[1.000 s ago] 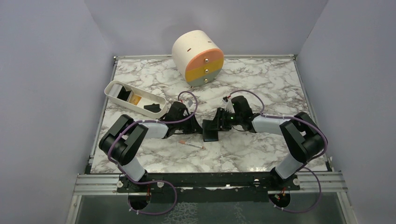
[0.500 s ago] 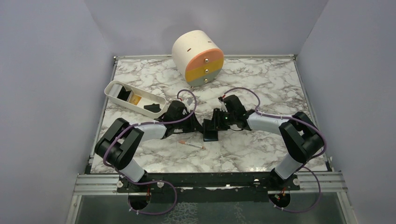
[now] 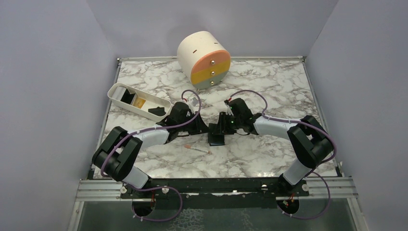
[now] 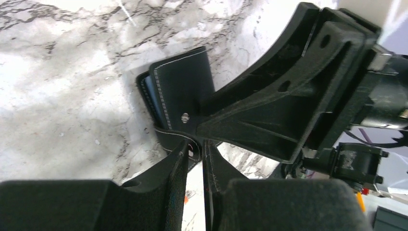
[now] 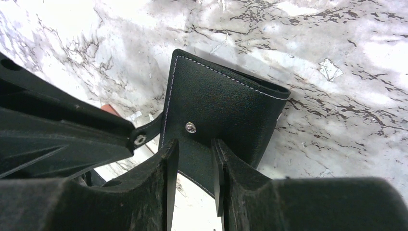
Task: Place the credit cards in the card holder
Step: Close the card holder at the center of the board.
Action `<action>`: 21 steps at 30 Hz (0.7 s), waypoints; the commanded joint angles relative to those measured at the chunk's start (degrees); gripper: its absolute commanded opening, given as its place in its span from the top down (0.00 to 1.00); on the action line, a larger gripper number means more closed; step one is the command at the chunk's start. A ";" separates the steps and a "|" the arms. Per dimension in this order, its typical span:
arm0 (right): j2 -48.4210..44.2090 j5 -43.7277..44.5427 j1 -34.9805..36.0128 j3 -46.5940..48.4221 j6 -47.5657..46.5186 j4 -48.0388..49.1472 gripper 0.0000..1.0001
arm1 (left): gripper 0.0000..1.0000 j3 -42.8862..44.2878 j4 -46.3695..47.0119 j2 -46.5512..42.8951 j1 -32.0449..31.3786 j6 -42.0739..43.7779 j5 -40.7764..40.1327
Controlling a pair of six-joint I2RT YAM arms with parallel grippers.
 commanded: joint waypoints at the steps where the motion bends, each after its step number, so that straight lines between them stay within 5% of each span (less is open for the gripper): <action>1: 3.62 6.96 0.29 -1.10 -2.56 -2.57 0.67 | 0.80 1.15 3.68 -2.12 -0.20 -0.88 5.57; 10: 3.16 9.74 0.37 -1.02 -4.38 -3.54 0.70 | 0.76 1.79 3.34 -3.63 -0.14 -0.15 6.33; 17: 2.93 10.16 0.34 -0.73 -4.75 -4.40 0.71 | 0.76 6.14 -12.93 -5.84 -0.14 8.63 -6.15; 21: 2.82 9.84 0.38 -0.71 -4.87 -4.20 0.72 | 0.85 6.00 -16.33 -6.86 -0.14 11.15 -12.06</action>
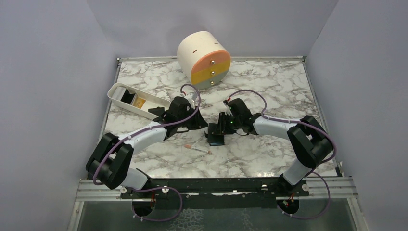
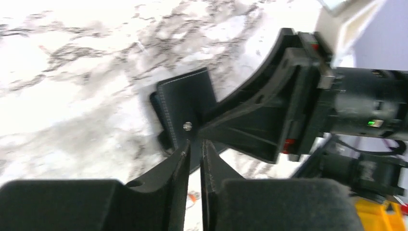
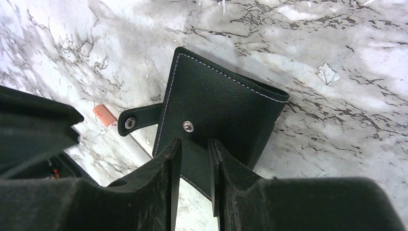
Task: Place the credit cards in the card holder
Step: Close the card holder at the center of the board.
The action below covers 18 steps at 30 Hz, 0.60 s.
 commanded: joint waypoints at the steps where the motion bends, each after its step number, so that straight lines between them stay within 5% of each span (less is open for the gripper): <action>1: 2.72 8.05 -0.11 -1.01 -3.30 -3.72 0.72 | 0.89 0.67 -7.75 -1.74 -0.08 5.57 -8.95; 7: 3.49 8.30 0.81 -0.17 -5.17 -5.01 0.72 | 0.99 -1.62 -4.35 1.80 -0.08 4.55 -5.70; 18: 0.08 7.83 2.16 0.96 -5.10 -7.45 0.71 | 1.00 -4.01 3.59 5.67 -0.07 1.14 0.72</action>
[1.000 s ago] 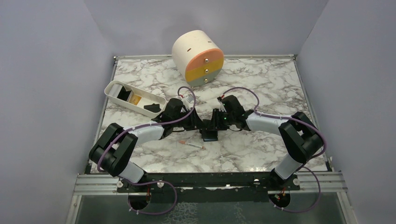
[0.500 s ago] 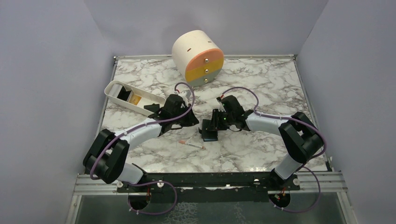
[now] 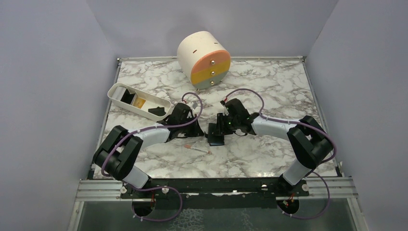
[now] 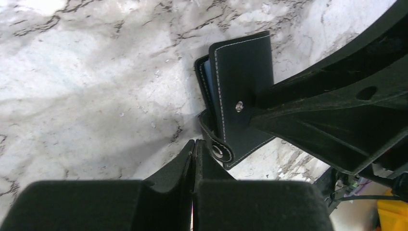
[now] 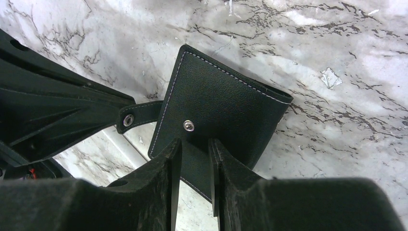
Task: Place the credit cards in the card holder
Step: Close the card holder at the center of the board.
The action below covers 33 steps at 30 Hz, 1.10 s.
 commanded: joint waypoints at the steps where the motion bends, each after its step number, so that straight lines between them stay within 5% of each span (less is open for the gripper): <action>1: -0.69 4.06 0.25 -1.05 -0.96 -3.76 0.71 | 1.00 -0.66 6.32 0.59 -0.08 -1.89 4.46; 12: -3.44 -7.10 0.26 -3.15 3.24 7.97 0.72 | 1.00 -1.02 9.96 2.84 -0.08 -3.90 7.02; 33: -3.80 -6.95 0.28 -3.39 5.22 9.30 0.73 | 1.00 -0.60 10.06 3.46 -0.08 -3.60 6.90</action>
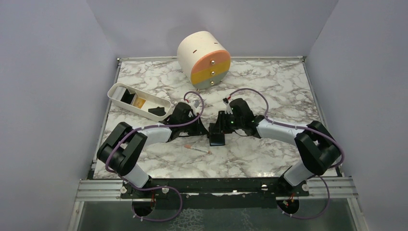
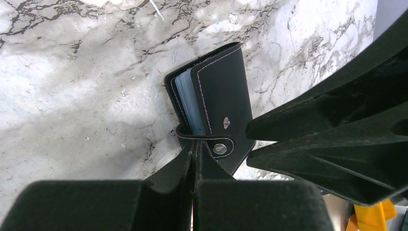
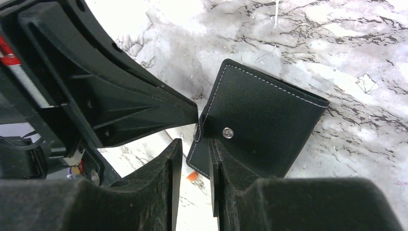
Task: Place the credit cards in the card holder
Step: Close the card holder at the center of the board.
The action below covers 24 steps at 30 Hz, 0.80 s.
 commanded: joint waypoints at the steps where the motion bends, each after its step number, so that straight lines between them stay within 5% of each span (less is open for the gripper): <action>1: 2.54 -1.96 0.09 0.52 0.19 2.64 0.73 | 1.00 -0.15 1.43 0.29 -0.07 -0.03 1.41; 17: 4.61 -2.93 0.15 1.07 0.58 5.02 0.81 | 1.00 0.47 1.39 0.80 -0.16 0.12 1.74; 24: 3.84 -0.34 0.15 0.86 -0.06 3.70 0.99 | 1.00 0.45 1.25 0.62 -0.16 0.28 1.78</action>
